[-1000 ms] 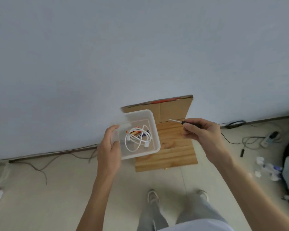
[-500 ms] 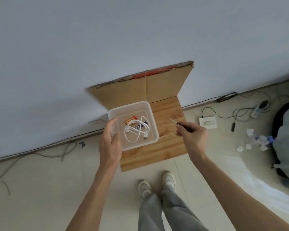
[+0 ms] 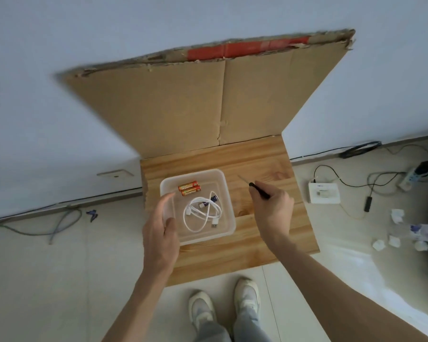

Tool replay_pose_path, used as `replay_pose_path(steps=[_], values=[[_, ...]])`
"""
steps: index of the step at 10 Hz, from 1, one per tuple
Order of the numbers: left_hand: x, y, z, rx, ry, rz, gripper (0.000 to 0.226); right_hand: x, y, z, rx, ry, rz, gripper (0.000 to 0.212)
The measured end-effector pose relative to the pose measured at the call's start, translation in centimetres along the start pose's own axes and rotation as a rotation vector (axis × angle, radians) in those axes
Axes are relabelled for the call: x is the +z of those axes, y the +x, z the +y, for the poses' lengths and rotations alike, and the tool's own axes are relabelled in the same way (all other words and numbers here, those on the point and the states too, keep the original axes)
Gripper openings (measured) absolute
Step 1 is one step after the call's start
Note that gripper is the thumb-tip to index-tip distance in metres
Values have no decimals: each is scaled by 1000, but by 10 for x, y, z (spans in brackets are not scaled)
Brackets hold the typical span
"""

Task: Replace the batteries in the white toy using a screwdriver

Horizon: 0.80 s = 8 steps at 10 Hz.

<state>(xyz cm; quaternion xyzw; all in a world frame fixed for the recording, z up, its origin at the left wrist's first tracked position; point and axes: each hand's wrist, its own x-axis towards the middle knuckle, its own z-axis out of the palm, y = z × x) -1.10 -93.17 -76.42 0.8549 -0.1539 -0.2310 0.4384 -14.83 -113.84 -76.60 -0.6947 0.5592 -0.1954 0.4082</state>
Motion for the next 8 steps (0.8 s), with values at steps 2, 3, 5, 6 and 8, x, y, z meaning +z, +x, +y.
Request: replay_pose_path(steps=[2,3,5,6,8], values=[[19,6,-25,-9,-25,49,70,17,0,34,-9,-113,21,10],[21,3,-32,8,-47,22,65,14,-4,47,-22,-171,55,10],[21,10,-44,22,-48,-13,64,18,-6,58,11,-174,91,10],[18,12,-43,0,-27,-46,66,18,-4,59,32,-163,85,12],[-9,8,-13,-4,88,-96,49,8,-7,42,65,-153,81,20]])
